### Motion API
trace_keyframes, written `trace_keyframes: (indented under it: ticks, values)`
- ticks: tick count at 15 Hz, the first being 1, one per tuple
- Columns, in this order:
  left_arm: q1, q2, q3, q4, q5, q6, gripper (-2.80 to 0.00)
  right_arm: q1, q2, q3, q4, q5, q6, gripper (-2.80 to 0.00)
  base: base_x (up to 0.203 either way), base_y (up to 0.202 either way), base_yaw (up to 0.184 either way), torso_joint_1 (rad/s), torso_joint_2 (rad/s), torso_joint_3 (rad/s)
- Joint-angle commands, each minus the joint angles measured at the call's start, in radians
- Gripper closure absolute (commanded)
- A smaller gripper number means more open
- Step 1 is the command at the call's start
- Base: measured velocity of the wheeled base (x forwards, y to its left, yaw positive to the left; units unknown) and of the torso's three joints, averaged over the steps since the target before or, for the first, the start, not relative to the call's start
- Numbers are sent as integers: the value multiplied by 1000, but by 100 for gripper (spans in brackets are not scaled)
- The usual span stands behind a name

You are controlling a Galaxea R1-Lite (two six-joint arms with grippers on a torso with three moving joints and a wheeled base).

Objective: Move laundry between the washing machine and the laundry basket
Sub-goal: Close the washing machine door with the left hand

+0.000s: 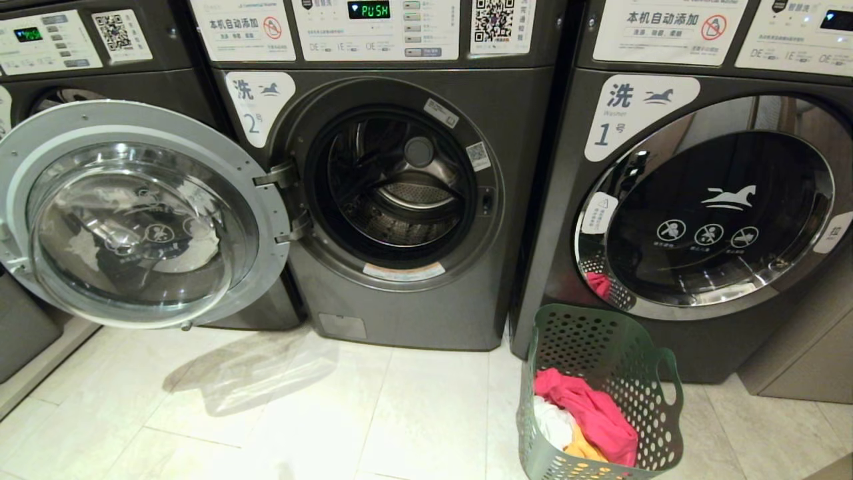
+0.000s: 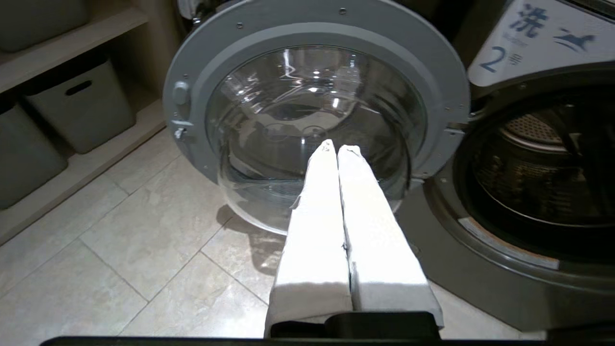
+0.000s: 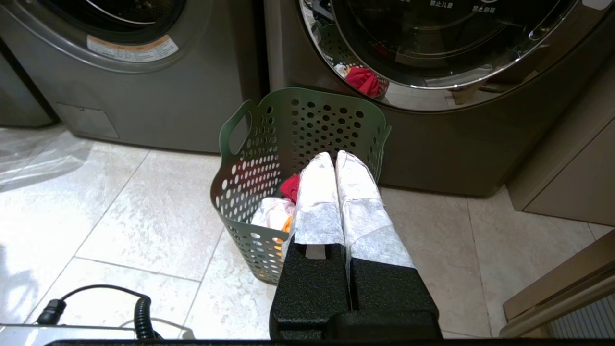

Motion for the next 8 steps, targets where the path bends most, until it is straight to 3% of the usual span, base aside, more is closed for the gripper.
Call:
trace_keyframes:
  ticks: [1, 8]
  values:
    - [0, -35, 12, 1, -31, 16, 0, 0, 2, 0, -1, 1, 2, 0, 0, 0, 0, 0, 0, 0]
    - [-36, -42, 18, 2, -33, 70, 0, 0, 2, 0, -1, -1, 8, 0, 0, 0, 0, 0, 0, 0]
